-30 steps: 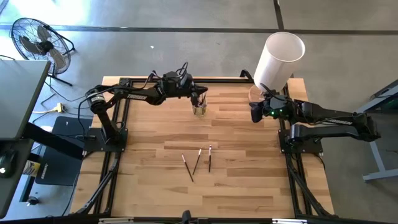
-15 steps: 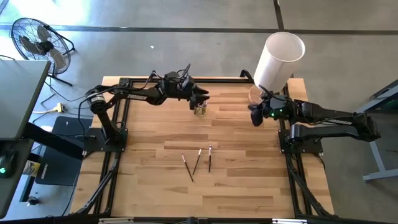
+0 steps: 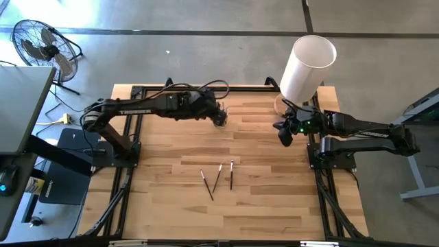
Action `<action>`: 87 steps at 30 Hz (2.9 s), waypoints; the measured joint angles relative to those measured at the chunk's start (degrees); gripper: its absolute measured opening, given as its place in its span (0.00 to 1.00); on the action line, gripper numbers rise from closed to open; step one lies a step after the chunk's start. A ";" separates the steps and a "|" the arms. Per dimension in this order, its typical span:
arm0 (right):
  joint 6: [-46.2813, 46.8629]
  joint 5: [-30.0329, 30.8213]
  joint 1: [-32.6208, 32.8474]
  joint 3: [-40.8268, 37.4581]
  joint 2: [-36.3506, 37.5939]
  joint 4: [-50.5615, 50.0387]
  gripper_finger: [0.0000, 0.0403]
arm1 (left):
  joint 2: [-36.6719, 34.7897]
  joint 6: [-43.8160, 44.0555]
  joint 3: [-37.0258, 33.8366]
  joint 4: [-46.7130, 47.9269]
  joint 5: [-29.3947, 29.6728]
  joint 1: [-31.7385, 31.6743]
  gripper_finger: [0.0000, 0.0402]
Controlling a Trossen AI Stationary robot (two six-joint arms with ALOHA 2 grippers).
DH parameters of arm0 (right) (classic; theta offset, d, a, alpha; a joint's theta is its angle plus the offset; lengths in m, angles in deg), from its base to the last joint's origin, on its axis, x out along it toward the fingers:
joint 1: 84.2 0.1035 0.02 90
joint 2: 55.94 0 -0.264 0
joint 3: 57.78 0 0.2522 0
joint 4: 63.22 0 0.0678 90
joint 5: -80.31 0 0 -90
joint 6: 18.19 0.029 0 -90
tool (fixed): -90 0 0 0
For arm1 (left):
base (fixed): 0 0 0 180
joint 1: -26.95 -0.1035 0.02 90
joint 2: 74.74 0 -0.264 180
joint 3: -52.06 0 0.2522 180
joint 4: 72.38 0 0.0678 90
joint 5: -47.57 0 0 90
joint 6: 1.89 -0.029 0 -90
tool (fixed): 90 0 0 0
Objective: Put items in baskets/containers
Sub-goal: Put the eyeshadow brush into the pen holder
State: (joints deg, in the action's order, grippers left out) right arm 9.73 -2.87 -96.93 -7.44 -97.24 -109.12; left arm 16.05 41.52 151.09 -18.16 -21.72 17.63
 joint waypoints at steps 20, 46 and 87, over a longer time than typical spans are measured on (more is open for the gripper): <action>-6.57 -4.06 -0.01 0.00 0.00 -1.55 0.03 | 0.54 57.61 -20.78 2.92 -16.32 14.69 0.48; -7.65 -4.02 0.00 0.00 0.02 -4.09 0.03 | 8.83 72.99 -27.81 -11.89 -19.74 19.46 0.47; -8.30 -2.26 -0.02 0.04 0.02 -7.04 0.03 | 12.10 27.22 16.26 24.56 21.09 12.13 0.00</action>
State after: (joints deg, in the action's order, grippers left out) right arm 1.42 -5.13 -96.95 -7.40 -97.21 -116.16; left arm 28.16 68.74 167.34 6.40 -0.63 29.75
